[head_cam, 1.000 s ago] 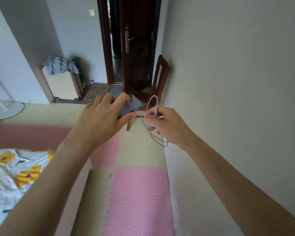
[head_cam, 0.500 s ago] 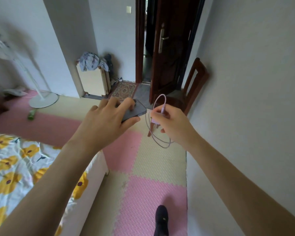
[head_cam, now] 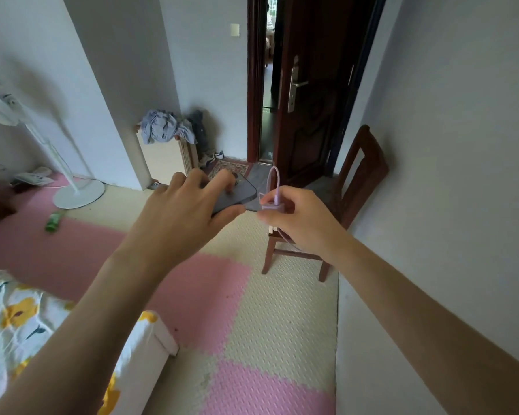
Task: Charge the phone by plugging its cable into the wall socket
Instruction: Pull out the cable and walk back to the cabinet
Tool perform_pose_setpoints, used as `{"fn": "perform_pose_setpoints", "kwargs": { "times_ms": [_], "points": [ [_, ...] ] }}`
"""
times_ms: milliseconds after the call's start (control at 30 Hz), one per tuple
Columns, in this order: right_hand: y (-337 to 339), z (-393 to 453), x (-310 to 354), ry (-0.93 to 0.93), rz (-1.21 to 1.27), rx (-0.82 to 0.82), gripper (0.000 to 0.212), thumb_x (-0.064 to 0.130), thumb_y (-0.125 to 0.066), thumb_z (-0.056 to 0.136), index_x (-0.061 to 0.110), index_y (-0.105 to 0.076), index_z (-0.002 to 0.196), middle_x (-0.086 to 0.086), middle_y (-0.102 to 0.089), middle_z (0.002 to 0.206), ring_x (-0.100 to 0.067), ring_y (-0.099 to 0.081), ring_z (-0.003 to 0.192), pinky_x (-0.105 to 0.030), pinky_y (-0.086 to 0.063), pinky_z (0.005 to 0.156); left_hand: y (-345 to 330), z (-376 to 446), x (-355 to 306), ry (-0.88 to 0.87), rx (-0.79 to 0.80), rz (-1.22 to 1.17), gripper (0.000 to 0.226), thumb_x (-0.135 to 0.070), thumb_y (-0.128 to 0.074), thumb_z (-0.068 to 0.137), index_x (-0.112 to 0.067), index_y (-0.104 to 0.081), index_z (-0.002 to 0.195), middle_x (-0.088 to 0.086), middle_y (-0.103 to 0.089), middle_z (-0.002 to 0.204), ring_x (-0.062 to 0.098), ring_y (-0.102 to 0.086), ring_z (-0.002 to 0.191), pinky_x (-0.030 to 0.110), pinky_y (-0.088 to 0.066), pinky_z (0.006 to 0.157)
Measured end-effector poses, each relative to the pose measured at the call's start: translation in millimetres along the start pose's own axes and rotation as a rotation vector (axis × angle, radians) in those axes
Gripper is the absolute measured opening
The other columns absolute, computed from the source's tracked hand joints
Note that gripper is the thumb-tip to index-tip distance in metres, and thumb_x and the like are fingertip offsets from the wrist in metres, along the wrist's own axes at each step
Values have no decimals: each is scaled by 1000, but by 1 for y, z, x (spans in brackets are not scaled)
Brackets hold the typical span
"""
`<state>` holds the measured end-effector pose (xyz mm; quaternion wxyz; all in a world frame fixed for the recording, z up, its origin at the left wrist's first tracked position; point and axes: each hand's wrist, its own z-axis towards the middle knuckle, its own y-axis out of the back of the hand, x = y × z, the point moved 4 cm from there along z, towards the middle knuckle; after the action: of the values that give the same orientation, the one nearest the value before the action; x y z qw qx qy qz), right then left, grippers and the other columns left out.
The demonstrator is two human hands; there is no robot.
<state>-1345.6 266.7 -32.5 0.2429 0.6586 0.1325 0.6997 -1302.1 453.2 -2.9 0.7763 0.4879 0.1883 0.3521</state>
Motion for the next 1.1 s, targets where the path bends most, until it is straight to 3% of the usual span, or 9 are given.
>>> {"fn": "perform_pose_setpoints", "kwargs": {
  "times_ms": [133,233,333,500,600,767,867,1000,1100],
  "points": [
    [6,42,-13,-11,16,24,21,29,-69,88,17,-69,105,-13,-72,94,-24,-69,88,-34,-57,79,-24,31,9,20,27,1,46,-65,-32,93,-25,-46,111,9,-61,97,33,-59,82,39,-46,63],
    [5,76,-23,6,28,36,21,34,-66,90,17,-69,103,1,-73,84,-14,-68,79,-23,-51,68,-41,51,23,62,38,9,48,-65,-32,92,-24,-48,111,9,-62,97,35,-60,83,41,-48,62],
    [-3,114,-34,6,66,65,19,29,-58,95,12,-68,96,19,-63,60,3,-58,54,-10,-40,51,-60,68,44,100,65,2,49,-67,-31,91,-24,-47,111,9,-62,101,34,-61,85,41,-49,64],
    [-26,187,-44,-14,24,107,21,34,-52,97,16,-64,96,-6,-64,83,-5,-55,68,-33,-49,66,-91,92,97,197,98,24,57,-68,-30,90,-20,-47,114,8,-62,99,33,-60,86,42,-52,64],
    [-44,234,-37,-3,25,135,20,34,-52,97,17,-63,100,-9,-66,96,-5,-57,74,-33,-52,72,-103,110,136,250,95,30,57,-67,-32,90,-16,-47,110,8,-60,96,34,-58,84,44,-51,63],
    [-73,309,-21,12,44,180,16,34,-53,97,22,-64,97,11,-63,82,11,-59,68,-26,-47,70,-116,143,201,286,63,69,56,-69,-28,89,-16,-45,98,5,-56,89,30,-54,75,44,-50,60],
    [-86,342,-16,14,57,184,19,33,-54,97,18,-65,100,12,-63,80,17,-57,64,-25,-44,68,-125,161,233,303,60,94,56,-68,-29,90,-15,-45,100,5,-55,87,29,-53,72,42,-49,59],
    [-104,376,-6,31,37,211,25,34,-54,97,12,-64,103,5,-62,75,5,-51,51,-24,-42,58,-135,172,267,311,46,61,53,-69,-30,90,-18,-43,98,-1,-50,85,26,-48,69,40,-46,58],
    [-125,404,5,59,25,229,29,36,-53,98,9,-62,106,1,-62,81,1,-50,54,-21,-40,55,-140,172,294,335,18,76,51,-68,-31,90,-18,-39,94,-5,-42,81,20,-39,67,35,-37,56]
  ]
}}
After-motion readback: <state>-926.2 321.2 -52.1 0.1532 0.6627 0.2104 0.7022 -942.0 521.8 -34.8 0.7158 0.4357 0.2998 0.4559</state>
